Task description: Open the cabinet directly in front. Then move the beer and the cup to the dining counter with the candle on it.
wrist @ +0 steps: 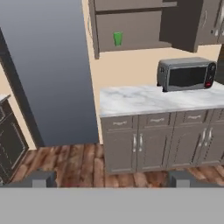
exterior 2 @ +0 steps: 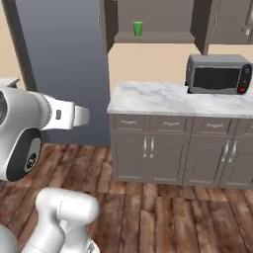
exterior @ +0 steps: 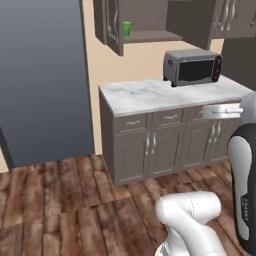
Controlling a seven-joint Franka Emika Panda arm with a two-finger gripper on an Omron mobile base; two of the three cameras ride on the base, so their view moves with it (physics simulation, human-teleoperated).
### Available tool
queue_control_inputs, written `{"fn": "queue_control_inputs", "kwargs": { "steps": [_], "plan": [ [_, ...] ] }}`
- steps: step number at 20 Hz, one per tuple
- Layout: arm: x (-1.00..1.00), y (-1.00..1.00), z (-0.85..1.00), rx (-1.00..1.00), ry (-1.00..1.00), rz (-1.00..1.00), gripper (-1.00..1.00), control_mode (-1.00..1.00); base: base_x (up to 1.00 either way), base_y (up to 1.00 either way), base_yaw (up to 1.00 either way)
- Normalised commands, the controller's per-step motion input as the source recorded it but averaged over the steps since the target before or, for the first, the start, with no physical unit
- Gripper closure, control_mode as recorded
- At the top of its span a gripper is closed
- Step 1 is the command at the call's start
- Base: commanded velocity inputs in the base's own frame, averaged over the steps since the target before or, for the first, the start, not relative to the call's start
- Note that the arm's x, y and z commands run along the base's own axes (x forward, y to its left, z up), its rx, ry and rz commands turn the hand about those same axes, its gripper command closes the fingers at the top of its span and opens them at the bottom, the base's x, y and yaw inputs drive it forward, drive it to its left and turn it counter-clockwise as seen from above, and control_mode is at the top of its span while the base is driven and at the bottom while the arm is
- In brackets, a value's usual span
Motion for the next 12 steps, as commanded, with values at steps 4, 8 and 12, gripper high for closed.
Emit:
{"fn": "queue_control_inputs", "kwargs": {
  "steps": [4, 8, 12],
  "plan": [
    [0.0, 0.0, 0.0, 0.0, 0.0, 0.0, -1.0, 1.0, 1.0, -0.08, 0.0],
    [0.0, 0.0, 0.0, 0.0, 0.0, 0.0, -1.0, 1.0, 0.93, 0.0, -0.01],
    [0.0, 0.0, 0.0, 0.0, 0.0, 0.0, -1.0, 1.0, 0.28, -0.5, -0.02]
  ]
}}
